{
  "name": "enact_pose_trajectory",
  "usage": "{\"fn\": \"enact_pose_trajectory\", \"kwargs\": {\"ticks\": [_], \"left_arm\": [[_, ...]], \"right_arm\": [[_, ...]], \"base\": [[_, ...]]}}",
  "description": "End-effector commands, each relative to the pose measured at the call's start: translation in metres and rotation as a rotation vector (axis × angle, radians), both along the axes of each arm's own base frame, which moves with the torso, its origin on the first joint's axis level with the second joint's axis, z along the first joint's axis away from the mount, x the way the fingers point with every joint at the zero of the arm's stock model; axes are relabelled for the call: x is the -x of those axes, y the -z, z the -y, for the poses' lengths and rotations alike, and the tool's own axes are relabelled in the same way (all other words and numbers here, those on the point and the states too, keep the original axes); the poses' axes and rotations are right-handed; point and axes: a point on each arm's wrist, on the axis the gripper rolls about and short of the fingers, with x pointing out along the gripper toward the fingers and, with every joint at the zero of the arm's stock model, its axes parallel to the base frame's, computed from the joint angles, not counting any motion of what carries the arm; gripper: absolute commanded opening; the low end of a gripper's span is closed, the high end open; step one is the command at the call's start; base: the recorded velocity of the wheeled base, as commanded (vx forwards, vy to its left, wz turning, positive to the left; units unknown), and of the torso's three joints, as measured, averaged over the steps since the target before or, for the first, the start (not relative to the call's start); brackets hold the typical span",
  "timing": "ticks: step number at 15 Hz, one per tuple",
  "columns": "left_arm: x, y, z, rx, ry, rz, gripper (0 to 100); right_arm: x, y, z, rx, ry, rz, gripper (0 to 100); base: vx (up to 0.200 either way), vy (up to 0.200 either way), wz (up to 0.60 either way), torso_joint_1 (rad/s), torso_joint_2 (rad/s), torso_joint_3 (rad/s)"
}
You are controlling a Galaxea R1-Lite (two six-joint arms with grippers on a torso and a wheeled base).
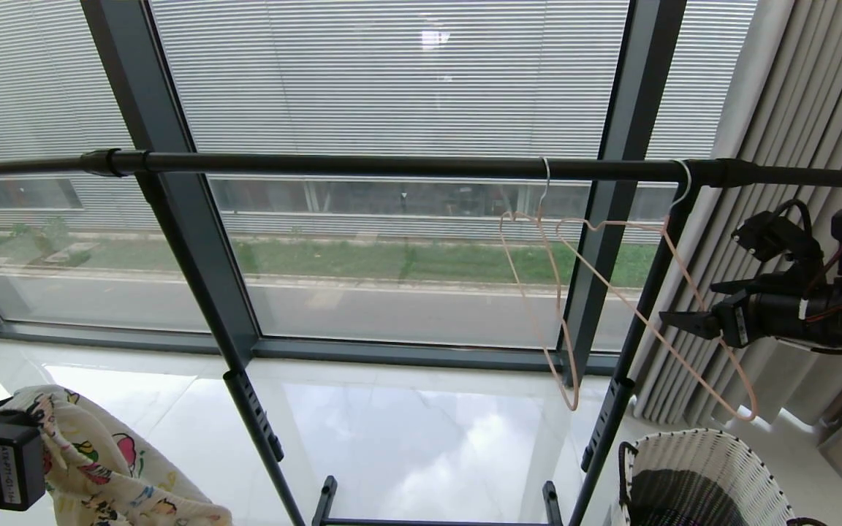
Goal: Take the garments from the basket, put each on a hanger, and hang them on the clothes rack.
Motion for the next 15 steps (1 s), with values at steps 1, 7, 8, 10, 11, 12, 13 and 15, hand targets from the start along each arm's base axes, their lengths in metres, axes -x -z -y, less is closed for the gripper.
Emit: {"fn": "enact_pose_trajectory", "kwargs": {"ticks": [1,7,8,10,11,12,13,15], "left_arm": [[0.000,0.001,0.000,-0.001,0.003,-0.004,0],[0.000,0.001,0.000,-0.004,0.008,-0.003,0],[0.000,0.001,0.000,-0.004,0.008,-0.003,0],[0.000,0.001,0.000,-0.004,0.006,0.000,0],[0.000,0.001,0.000,-0.004,0.008,0.000,0],[0.000,0.001,0.000,-0.004,0.008,0.000,0],[0.000,0.001,0.000,-0.004,0.008,0.000,0],[0.001,0.000,0.000,-0.003,0.008,0.001,0]], "right_arm": [[-0.010,0.009,-0.001,0.003,-0.001,-0.024,100],[-0.018,0.015,-0.002,0.006,0.000,-0.017,0],[-0.018,0.015,-0.002,0.006,0.000,-0.018,0],[-0.017,0.014,-0.002,0.004,0.001,-0.016,0],[-0.016,0.013,-0.002,0.003,0.001,-0.012,0],[-0.015,0.011,-0.002,0.002,0.001,-0.007,0],[-0.013,0.009,-0.001,0.001,0.002,-0.002,0],[-0.010,0.004,-0.001,-0.016,0.010,0.009,0]], "base": [[0.000,0.000,0.00,0.000,0.00,0.000],[0.000,0.000,0.00,0.000,0.00,0.000],[0.000,0.000,0.00,0.000,0.00,0.000],[0.000,0.000,0.00,0.000,0.00,0.000],[0.000,0.000,0.00,0.000,0.00,0.000],[0.000,0.000,0.00,0.000,0.00,0.000],[0.000,0.000,0.00,0.000,0.00,0.000],[0.000,0.000,0.00,0.000,0.00,0.000]]}}
